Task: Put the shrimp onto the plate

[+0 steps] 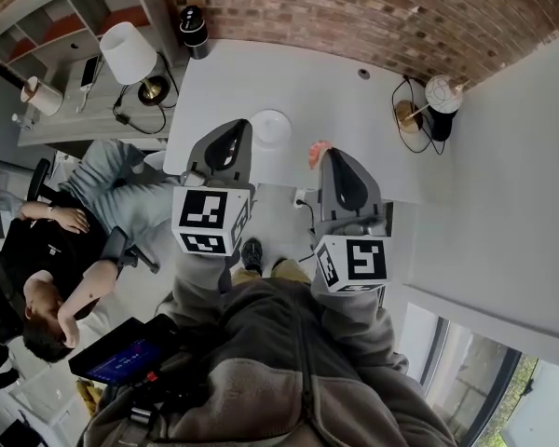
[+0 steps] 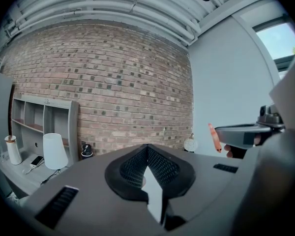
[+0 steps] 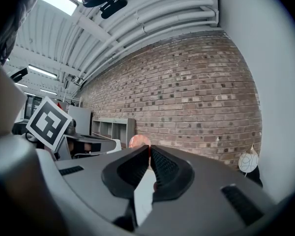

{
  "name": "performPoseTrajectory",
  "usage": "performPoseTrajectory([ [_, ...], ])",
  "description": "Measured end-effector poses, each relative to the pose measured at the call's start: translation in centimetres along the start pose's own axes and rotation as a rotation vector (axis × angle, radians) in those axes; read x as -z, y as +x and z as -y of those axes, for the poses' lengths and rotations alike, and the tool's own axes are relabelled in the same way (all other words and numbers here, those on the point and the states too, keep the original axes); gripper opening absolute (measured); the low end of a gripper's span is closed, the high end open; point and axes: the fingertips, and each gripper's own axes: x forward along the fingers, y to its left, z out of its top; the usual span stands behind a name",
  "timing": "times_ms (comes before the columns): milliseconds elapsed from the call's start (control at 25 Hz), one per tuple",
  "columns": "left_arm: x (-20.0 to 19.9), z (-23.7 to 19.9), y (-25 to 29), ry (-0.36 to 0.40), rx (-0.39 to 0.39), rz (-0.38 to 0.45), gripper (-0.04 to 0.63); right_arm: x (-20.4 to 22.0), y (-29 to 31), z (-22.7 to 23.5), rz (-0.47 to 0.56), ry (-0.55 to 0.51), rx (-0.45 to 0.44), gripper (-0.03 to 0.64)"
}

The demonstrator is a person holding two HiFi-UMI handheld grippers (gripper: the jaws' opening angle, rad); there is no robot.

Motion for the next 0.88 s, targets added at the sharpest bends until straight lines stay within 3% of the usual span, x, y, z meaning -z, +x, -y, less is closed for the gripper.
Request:
performPoseTrajectory([
  [560,-0.2,-1.4,2.9,0.048,-0.099,-0.069,0.005,0.1,4.0,3.2,0.014,0.057,-0.075,0.012],
  [880,4.5,-1.3,3.7,-0.012,-0.098,-0.175,0.005,3.6,5.7,3.0,-0.071,0.075,-0.124,0.012],
])
